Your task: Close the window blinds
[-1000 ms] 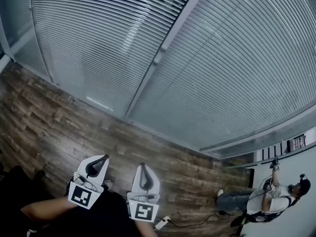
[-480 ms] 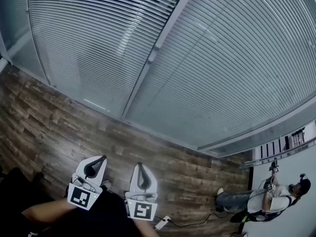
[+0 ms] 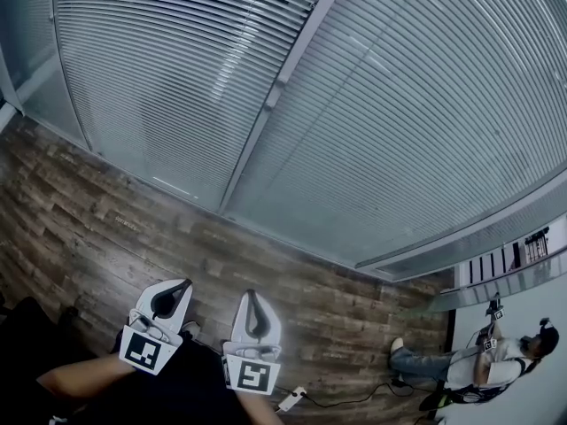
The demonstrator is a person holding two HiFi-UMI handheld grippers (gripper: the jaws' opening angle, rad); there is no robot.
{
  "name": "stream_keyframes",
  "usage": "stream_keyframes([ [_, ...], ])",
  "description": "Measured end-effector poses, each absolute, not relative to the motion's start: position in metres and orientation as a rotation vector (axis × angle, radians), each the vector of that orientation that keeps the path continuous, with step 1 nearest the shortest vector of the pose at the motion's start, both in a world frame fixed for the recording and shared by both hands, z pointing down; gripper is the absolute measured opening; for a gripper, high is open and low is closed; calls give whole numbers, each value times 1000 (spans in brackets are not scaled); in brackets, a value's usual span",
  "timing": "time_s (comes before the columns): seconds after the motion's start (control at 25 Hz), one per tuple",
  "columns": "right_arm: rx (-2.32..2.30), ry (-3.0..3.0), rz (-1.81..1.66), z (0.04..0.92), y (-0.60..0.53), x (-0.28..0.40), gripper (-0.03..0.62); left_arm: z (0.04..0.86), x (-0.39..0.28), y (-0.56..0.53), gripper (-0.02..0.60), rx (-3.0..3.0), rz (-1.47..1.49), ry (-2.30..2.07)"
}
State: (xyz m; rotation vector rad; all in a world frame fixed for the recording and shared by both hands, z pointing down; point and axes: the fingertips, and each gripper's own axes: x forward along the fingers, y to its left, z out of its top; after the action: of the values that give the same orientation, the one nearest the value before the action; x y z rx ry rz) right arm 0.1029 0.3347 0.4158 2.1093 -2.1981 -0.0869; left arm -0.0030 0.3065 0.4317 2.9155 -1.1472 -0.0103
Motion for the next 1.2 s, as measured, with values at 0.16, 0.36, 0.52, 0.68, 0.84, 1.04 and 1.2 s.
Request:
stream_keyframes([
  [0.16, 2109, -2207, -67, 421, 344, 99, 2, 435, -7, 312, 1, 2901, 16, -1134],
  [0.36, 2137, -2201, -84, 421, 341, 103, 2, 435, 1, 314, 2, 2909, 11, -1095],
  [0.52, 2140, -2211, -47, 426, 335, 100, 2, 439, -5, 308, 2, 2894, 35, -1117],
  [0.68, 2123, -2200, -58, 428, 330, 101, 1, 442, -1, 302, 2, 2896, 59, -1096],
  [0.84, 2117, -2192, -47, 430, 317, 101, 2, 440, -1, 289, 2, 2886, 51, -1111],
  [1.04, 2123, -2188, -66, 425, 300, 102, 2, 436, -1, 272, 2, 2897, 42, -1127],
  [1.2, 2098, -2212, -65, 426, 282, 100, 2, 435, 2, 257, 2, 2898, 41, -1130],
])
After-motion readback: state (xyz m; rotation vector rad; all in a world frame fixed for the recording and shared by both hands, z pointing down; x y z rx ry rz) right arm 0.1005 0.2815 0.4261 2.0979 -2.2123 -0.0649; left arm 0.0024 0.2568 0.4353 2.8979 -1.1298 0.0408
